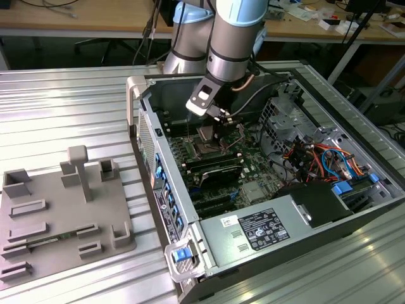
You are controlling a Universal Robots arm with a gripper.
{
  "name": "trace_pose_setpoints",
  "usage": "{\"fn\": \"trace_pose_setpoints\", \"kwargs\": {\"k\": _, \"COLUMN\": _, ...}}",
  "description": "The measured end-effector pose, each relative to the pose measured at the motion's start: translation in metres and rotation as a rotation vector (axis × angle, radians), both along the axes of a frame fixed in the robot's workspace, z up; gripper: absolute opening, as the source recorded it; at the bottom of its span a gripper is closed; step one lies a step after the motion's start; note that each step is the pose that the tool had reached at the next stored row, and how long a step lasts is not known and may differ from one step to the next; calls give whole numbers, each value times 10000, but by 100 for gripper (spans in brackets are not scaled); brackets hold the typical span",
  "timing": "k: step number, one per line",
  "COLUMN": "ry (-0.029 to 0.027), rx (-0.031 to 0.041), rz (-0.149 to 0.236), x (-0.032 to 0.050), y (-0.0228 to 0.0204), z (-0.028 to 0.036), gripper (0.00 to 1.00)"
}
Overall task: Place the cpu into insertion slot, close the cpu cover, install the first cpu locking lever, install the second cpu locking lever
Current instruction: 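Place the cpu into insertion slot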
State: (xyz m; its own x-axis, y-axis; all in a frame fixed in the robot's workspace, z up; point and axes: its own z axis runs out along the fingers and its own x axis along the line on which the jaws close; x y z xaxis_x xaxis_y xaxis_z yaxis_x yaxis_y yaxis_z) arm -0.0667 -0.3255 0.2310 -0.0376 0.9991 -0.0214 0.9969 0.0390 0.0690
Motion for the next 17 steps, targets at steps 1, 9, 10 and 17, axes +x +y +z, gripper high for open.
{"fn": "trace_pose_setpoints", "kwargs": {"k": 1, "ry": 4, "rx": -169, "rz": 0, "x": 0, "y": 2, "z": -7, "gripper": 55}}
{"fn": "trace_pose_setpoints", "kwargs": {"k": 9, "ry": 145, "rx": -241, "rz": -24, "x": 3, "y": 2, "z": -115, "gripper": 55}}
{"fn": "trace_pose_setpoints", "kwargs": {"k": 10, "ry": 157, "rx": -242, "rz": -31, "x": 6, "y": 2, "z": -129, "gripper": 55}}
{"fn": "trace_pose_setpoints", "kwargs": {"k": 17, "ry": 197, "rx": -238, "rz": -73, "x": 26, "y": 2, "z": -224, "gripper": 55}}
